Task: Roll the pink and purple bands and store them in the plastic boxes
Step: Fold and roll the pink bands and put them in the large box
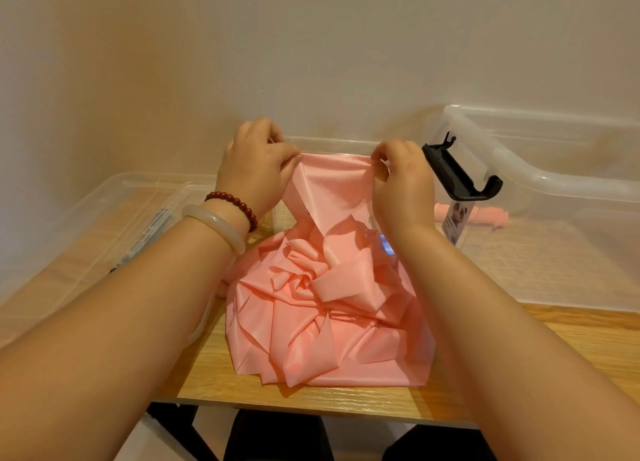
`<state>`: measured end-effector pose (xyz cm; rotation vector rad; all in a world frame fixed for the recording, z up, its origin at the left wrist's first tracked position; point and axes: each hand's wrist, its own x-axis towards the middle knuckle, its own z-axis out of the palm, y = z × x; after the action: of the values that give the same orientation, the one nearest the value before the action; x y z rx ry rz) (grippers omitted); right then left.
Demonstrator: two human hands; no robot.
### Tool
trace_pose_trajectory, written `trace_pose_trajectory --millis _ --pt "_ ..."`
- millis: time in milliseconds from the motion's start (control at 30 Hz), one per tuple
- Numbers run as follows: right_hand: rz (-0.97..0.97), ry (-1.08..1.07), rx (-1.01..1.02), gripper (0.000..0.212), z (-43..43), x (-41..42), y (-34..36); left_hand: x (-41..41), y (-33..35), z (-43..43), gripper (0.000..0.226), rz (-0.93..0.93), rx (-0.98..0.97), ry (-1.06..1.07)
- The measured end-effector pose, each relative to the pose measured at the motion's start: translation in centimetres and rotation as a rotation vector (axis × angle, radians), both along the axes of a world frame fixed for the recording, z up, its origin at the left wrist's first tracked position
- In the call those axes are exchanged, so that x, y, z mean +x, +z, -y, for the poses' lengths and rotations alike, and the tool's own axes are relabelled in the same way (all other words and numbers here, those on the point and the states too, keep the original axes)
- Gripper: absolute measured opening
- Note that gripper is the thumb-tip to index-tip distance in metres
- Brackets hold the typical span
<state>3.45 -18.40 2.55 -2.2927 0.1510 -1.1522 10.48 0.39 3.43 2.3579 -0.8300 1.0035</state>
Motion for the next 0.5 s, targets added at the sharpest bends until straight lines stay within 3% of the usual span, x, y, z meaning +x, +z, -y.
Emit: trace_pose_trajectory --millis 67,167,300,400,500 --pt "-0.020 -0.008 -0.038 0.020 0.0 0.3 0.4 0.2 0.8 0.4 0.025 -0.005 0.059 0.080" --pt "-0.083 -0.043 -0.147 0.018 -0.2 0.8 0.9 0.4 2.0 1.5 0.032 -0.154 0.101 0.154" --pt "-0.235 -0.082 0.026 0.016 -0.1 2.1 1.4 0.9 2.3 2.7 0.027 -0.303 0.130 0.160" --pt "-0.359 -0.072 -0.025 0.026 0.0 2.3 1.6 0.4 2.4 2.9 0.034 -0.457 0.162 0.105" --pt "-0.284 -0.034 -0.065 0.028 0.0 1.2 1.4 -0.8 2.4 2.5 0.043 -0.458 0.168 0.076"
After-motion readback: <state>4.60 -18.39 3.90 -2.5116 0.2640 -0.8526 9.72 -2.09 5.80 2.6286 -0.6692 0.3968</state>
